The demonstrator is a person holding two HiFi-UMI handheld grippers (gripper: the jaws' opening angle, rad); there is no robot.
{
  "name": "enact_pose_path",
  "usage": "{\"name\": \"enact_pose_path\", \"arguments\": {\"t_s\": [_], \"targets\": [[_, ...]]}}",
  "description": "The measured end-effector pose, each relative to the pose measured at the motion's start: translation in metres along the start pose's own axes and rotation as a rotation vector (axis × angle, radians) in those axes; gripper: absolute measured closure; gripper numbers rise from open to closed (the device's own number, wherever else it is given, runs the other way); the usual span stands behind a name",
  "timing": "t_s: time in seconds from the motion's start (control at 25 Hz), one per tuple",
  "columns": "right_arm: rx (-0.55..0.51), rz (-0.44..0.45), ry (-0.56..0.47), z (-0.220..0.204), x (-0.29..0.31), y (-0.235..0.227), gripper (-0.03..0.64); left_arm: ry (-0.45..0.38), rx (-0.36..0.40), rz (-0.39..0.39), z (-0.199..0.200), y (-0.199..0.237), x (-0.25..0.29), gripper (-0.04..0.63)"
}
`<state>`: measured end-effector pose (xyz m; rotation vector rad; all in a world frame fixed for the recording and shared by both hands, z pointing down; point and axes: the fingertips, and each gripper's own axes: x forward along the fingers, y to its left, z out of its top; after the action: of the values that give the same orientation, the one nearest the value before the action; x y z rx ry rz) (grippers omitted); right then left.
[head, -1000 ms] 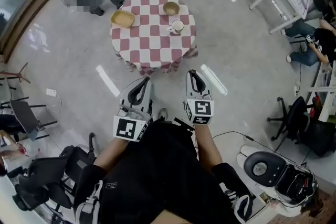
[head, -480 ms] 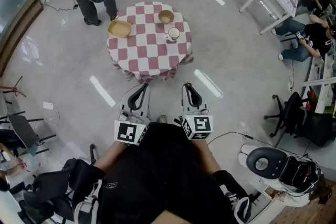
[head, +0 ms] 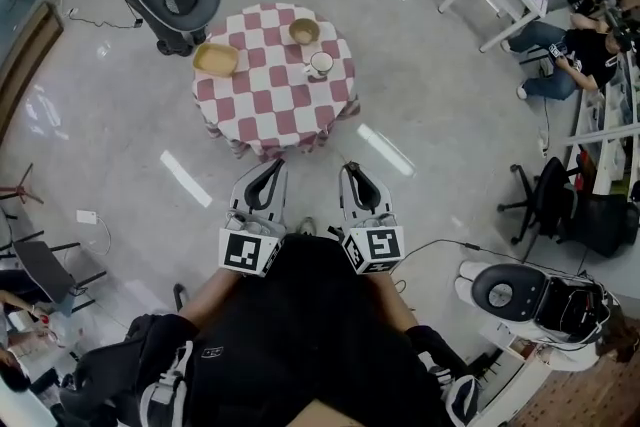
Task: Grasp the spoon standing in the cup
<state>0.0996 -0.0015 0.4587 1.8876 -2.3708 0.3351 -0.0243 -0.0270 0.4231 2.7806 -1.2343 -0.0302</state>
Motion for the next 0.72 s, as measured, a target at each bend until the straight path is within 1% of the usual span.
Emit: {"name": "enact_pose_path", "arguments": {"t_s": [0.2, 0.44, 0.72], "targets": [[0.003, 0.001, -0.009, 0.004, -0.003, 0.007, 0.552, -0.010, 0.000, -0.009, 0.001, 0.001, -0.006, 0.586], [0.007, -0.006, -0.006, 0.004, -0.006, 0.012, 0.552, 0.005, -0.016, -0.014, -0.001, 0.001, -0.010, 0.586], [0.005, -0.017, -0.009, 0.003, -0.009, 0.017, 0.552, -0.009, -0.017, -0.029, 0.000, 0.001, -0.014, 0.586]]}}
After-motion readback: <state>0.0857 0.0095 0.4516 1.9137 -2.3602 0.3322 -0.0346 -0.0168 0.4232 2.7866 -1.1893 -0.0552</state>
